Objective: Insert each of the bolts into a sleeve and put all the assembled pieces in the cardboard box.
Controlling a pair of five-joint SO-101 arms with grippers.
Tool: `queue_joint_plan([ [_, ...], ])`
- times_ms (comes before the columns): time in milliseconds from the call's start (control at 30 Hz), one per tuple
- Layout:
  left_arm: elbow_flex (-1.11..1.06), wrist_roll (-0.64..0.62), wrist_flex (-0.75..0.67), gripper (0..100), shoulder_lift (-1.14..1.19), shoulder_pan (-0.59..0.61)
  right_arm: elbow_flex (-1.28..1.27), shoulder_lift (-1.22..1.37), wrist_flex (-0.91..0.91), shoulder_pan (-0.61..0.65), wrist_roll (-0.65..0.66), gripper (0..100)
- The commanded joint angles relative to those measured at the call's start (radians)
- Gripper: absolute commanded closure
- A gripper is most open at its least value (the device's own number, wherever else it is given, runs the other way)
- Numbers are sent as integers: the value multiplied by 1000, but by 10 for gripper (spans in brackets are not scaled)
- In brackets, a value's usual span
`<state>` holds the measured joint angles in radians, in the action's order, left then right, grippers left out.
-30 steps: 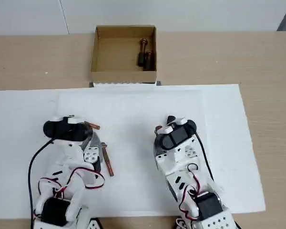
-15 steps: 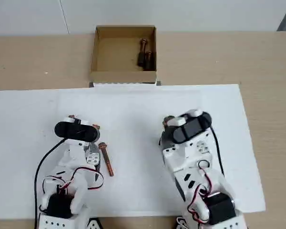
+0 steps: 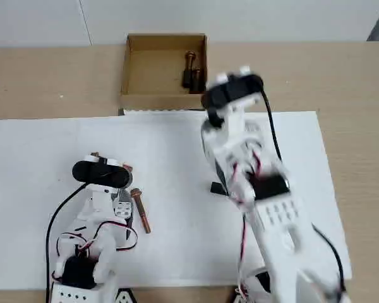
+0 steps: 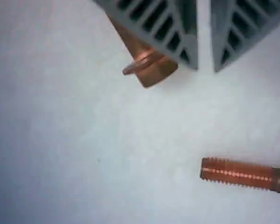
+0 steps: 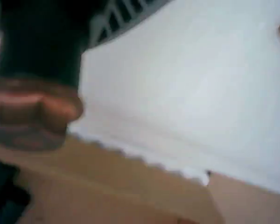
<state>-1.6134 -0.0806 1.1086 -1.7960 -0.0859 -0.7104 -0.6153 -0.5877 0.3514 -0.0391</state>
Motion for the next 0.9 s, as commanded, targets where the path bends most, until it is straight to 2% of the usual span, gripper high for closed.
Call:
queue_joint_plan([
  [0,4,6,0,994,-8,9,242,228,64,-7,11,995],
  [200,2,6,-8,994,-8,9,571,564,65,-7,12,995],
  [533,2,-9,-8,994,-8,11,1062,998,67,-7,138,995],
  [700,2,-9,-9,994,-8,46,1224,1147,62,1,252,995],
  [867,2,-9,-9,994,-8,46,1270,1234,59,16,330,990],
])
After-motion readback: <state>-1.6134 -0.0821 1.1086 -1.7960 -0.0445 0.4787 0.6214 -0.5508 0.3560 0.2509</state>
